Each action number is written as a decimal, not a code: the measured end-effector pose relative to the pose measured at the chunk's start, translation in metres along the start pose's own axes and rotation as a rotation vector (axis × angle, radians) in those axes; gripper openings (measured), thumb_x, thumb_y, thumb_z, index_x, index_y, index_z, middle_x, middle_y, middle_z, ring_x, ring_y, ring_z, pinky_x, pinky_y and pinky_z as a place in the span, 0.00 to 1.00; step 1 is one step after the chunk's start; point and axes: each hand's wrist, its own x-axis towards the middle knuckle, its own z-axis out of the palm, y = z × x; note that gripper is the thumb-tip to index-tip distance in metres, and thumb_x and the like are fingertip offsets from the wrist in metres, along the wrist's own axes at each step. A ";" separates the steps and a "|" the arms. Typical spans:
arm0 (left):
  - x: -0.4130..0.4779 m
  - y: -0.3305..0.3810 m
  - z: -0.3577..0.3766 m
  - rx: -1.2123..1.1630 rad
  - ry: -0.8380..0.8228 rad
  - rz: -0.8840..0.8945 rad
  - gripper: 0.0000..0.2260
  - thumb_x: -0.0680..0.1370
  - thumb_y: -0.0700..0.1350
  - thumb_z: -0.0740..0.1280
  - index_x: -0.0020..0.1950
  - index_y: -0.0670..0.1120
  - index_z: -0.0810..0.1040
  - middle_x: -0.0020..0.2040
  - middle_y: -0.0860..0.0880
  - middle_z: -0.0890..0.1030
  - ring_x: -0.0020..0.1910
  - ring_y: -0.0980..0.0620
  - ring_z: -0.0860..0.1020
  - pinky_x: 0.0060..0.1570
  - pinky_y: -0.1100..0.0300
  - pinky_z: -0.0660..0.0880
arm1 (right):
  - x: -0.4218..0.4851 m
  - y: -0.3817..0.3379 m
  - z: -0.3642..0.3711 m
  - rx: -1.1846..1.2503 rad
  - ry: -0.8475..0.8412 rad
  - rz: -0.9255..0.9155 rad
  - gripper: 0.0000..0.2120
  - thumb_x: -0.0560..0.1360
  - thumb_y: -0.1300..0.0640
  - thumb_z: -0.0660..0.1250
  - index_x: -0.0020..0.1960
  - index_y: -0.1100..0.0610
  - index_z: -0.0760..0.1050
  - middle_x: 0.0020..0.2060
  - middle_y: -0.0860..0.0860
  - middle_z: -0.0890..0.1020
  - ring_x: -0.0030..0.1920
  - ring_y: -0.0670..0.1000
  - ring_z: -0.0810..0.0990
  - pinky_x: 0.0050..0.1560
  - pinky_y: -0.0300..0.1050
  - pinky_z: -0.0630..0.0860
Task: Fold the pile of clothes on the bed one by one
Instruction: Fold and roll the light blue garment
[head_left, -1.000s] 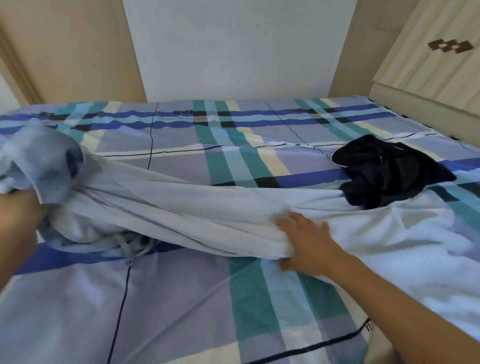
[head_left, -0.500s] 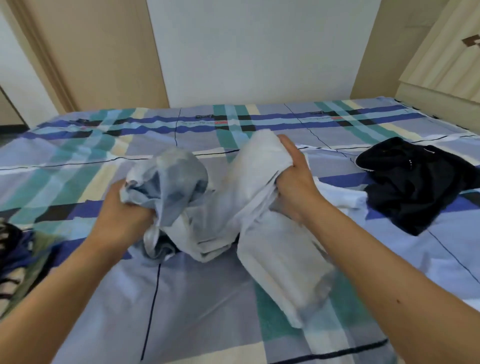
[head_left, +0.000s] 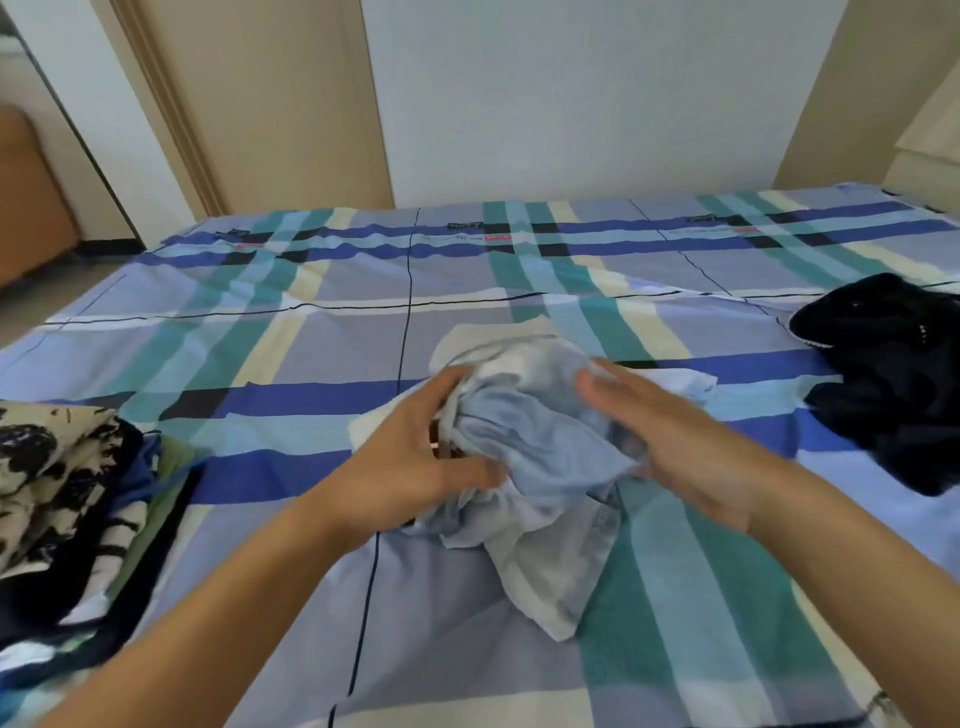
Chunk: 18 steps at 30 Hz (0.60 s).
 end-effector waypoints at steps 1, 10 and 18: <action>-0.002 0.001 0.004 -0.026 -0.064 -0.004 0.28 0.71 0.35 0.76 0.67 0.53 0.73 0.55 0.55 0.83 0.54 0.57 0.82 0.49 0.66 0.77 | -0.003 0.006 0.004 -0.038 -0.051 0.023 0.21 0.75 0.40 0.69 0.66 0.44 0.75 0.57 0.40 0.84 0.57 0.42 0.82 0.54 0.39 0.80; 0.003 -0.004 -0.015 0.076 0.034 -0.070 0.15 0.76 0.41 0.72 0.59 0.57 0.79 0.50 0.53 0.82 0.42 0.59 0.80 0.41 0.67 0.76 | 0.003 0.009 -0.022 -0.136 0.030 -0.068 0.21 0.70 0.68 0.74 0.61 0.55 0.79 0.54 0.54 0.85 0.57 0.56 0.83 0.56 0.46 0.79; 0.014 -0.030 -0.013 0.448 0.120 -0.020 0.09 0.75 0.50 0.71 0.54 0.58 0.79 0.40 0.59 0.79 0.36 0.59 0.77 0.37 0.66 0.74 | 0.006 0.008 -0.048 0.274 0.040 -0.042 0.17 0.73 0.47 0.66 0.58 0.54 0.81 0.55 0.56 0.84 0.55 0.55 0.83 0.54 0.47 0.80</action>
